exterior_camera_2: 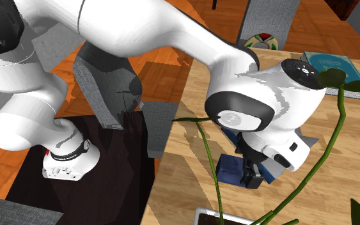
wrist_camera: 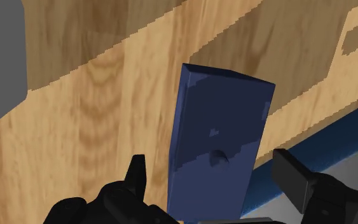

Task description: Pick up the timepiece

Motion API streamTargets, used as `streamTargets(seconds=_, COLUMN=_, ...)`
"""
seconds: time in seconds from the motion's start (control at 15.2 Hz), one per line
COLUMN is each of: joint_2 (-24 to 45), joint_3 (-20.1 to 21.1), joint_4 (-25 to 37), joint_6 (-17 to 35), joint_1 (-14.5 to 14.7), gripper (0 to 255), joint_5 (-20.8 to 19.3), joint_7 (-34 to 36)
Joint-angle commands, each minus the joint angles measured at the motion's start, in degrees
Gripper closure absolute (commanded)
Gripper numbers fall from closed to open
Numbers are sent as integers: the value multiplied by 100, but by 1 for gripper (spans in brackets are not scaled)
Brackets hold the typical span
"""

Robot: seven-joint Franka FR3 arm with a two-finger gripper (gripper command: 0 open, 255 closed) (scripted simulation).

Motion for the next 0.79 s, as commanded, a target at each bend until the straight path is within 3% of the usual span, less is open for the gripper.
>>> streamTargets(seconds=0.0, joint_2=60, joint_3=6, joint_4=-87, joint_6=150, joint_1=0, gripper=0, joint_5=14, joint_7=-3)
streamTargets(seconds=0.2, joint_2=117, joint_3=11, joint_4=-137, joint_6=255, joint_1=-3, gripper=0, joint_5=27, joint_7=-11)
streamTargets(seconds=0.26, joint_2=108, joint_3=11, joint_4=-143, joint_6=252, joint_1=0, gripper=255, joint_5=25, joint_7=-7)
streamTargets(seconds=0.73, joint_2=112, joint_3=10, joint_4=-141, joint_6=255, joint_1=-3, gripper=255, joint_5=26, joint_7=-11)
